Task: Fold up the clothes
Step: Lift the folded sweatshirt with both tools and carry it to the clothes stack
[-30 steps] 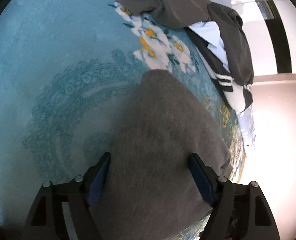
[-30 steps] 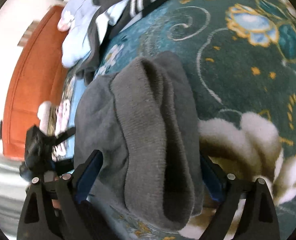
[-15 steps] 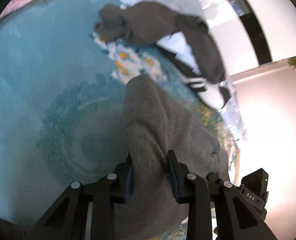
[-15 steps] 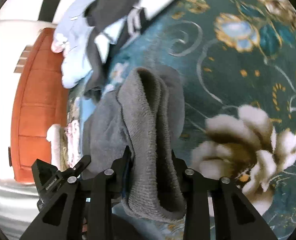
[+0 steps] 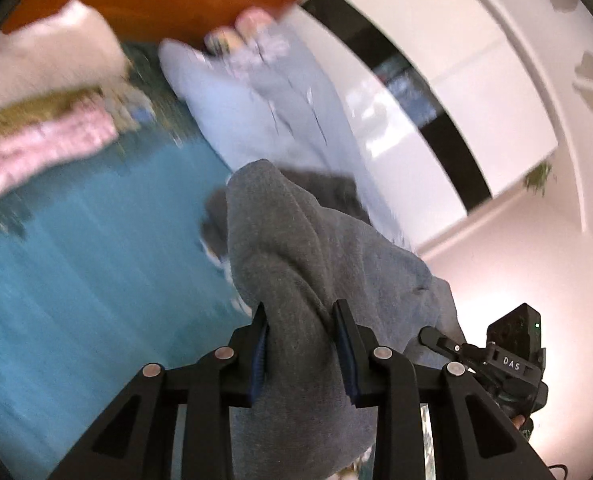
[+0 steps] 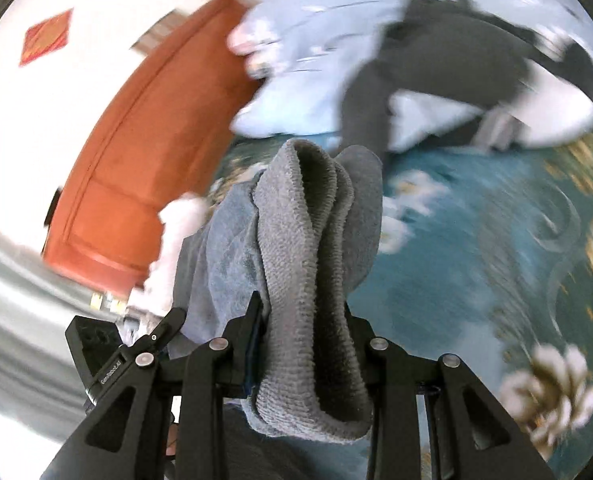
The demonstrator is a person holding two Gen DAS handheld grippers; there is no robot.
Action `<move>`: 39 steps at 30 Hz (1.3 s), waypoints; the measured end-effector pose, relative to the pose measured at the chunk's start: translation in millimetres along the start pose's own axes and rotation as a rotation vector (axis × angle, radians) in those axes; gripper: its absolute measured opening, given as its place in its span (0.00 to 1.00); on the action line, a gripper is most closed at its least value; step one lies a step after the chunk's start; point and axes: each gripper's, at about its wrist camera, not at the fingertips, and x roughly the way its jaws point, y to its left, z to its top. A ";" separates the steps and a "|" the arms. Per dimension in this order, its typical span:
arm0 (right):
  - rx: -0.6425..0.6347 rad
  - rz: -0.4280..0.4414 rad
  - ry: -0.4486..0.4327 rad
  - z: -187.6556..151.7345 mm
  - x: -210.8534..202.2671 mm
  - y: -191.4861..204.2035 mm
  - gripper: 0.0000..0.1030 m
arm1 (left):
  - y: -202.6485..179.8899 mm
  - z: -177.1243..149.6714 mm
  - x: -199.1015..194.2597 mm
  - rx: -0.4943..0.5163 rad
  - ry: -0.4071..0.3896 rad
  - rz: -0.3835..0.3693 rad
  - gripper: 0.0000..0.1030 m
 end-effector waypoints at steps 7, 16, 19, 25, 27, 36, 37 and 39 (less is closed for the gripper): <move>-0.263 0.095 0.146 63.3 98.1 131.3 0.32 | 67.6 81.2 -81.0 -0.025 -0.182 0.082 0.32; -0.540 0.232 0.335 121.3 278.5 303.6 0.32 | 169.3 183.8 -150.0 -0.122 -0.364 0.263 0.32; -0.565 0.246 0.364 139.1 340.6 336.1 0.32 | 202.3 209.8 -146.7 -0.157 -0.382 0.319 0.32; -0.642 0.174 0.428 150.8 438.7 362.9 0.34 | 286.8 225.3 -108.4 -0.326 -0.371 0.352 0.32; -0.618 0.106 0.459 152.8 470.0 355.8 0.34 | 310.1 217.8 -98.4 -0.376 -0.370 0.335 0.32; -0.584 0.101 0.448 166.2 486.9 331.9 0.50 | 302.9 213.2 -119.3 -0.332 -0.414 0.355 0.41; -0.594 0.097 0.428 171.7 482.1 332.9 0.52 | 293.9 212.9 -124.8 -0.313 -0.428 0.368 0.44; -0.626 0.061 0.357 183.0 467.0 336.3 0.56 | 273.7 214.8 -132.9 -0.266 -0.453 0.390 0.46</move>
